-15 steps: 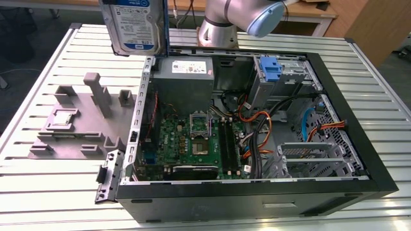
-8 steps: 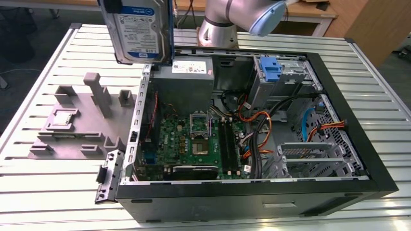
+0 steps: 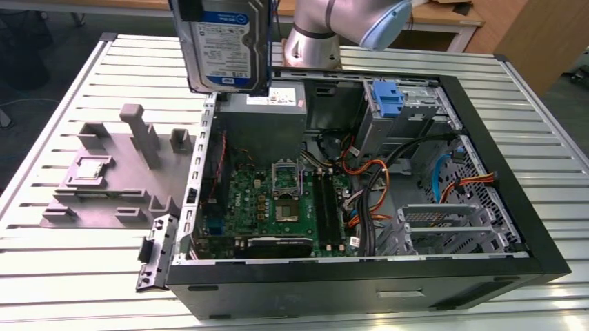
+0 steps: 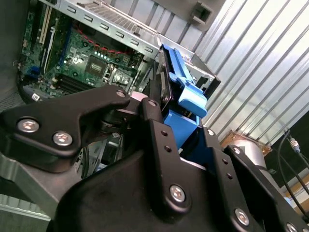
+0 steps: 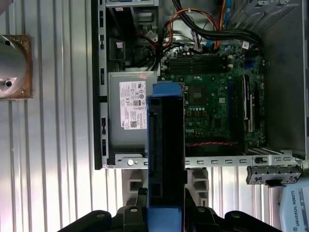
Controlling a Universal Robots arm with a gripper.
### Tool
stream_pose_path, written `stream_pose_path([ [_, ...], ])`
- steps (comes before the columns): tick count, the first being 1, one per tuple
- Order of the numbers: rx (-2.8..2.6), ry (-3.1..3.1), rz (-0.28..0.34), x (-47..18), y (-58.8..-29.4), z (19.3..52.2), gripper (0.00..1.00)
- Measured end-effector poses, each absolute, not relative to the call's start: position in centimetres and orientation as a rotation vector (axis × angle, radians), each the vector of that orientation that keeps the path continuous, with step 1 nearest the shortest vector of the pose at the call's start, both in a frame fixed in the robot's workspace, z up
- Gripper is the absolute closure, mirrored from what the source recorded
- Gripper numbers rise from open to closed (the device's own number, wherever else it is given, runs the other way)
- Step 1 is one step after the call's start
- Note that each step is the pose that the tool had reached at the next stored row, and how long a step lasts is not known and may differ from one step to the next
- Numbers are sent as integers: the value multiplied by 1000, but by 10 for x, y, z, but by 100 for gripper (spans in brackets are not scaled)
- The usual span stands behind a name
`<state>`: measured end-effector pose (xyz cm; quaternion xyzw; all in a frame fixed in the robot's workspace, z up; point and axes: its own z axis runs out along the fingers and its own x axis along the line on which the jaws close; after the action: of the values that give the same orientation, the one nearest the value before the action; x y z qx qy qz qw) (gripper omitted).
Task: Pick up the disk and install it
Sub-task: 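Pick up the disk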
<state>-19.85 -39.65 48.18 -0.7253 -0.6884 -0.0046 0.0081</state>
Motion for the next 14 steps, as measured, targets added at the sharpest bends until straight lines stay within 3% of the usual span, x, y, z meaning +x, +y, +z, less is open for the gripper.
stream_pose_path([
  [14, -2266, -2150, -12, -168, -402, 481, 63],
])
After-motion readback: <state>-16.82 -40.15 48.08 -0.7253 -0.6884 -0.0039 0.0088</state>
